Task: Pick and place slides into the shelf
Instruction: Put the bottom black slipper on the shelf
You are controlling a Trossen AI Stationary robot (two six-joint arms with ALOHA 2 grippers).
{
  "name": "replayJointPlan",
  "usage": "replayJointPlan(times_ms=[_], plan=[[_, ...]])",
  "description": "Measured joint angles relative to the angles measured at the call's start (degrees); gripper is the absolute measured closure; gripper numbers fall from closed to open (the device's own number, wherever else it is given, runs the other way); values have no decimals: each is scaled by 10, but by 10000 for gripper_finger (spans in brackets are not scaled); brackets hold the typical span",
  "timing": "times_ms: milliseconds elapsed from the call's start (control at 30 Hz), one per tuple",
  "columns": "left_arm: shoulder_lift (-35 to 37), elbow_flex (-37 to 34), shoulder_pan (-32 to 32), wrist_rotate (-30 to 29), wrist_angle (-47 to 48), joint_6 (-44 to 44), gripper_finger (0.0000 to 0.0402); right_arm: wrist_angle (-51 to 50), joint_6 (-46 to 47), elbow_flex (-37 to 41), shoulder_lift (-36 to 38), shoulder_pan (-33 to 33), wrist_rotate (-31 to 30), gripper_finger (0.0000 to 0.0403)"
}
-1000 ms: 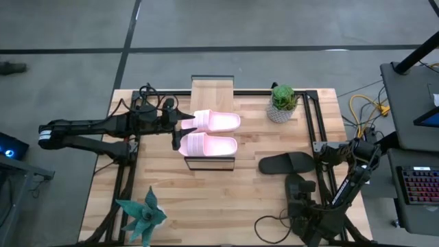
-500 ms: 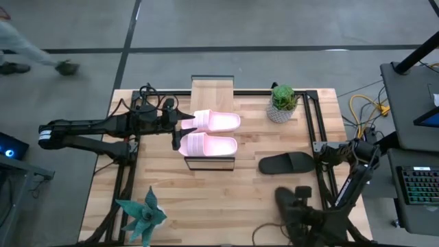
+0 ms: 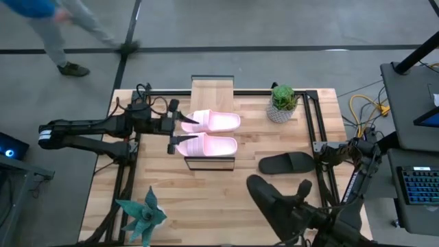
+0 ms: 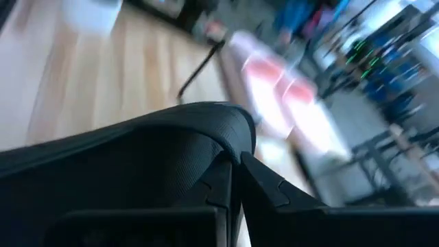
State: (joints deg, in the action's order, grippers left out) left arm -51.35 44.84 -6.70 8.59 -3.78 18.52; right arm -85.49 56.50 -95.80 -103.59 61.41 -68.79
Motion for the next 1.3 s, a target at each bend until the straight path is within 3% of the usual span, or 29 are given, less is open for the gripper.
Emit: replayJointPlan(times_ms=[200, 367, 667, 900, 1033, 1300], plan=[[-18, -1, 0, 117, -36, 47, 202, 1, -30, -46, 0, -16, -122, 391], [-65, -1, 0, 236, -92, 83, 202, 2, -66, -75, 0, -42, -166, 391], [-173, 0, 0, 271, -300, 140, 202, 4, -87, -129, 0, -87, -145, 391], [-278, 2, 0, 376, -504, 153, 202, 14, -105, -155, -1, -89, -107, 391], [-339, 11, 0, 390, -609, 150, 202, 44, -135, -155, -1, -90, -79, 391], [-445, 92, 10, 421, -631, 148, 202, 113, -220, -155, -1, -109, -45, 392]])
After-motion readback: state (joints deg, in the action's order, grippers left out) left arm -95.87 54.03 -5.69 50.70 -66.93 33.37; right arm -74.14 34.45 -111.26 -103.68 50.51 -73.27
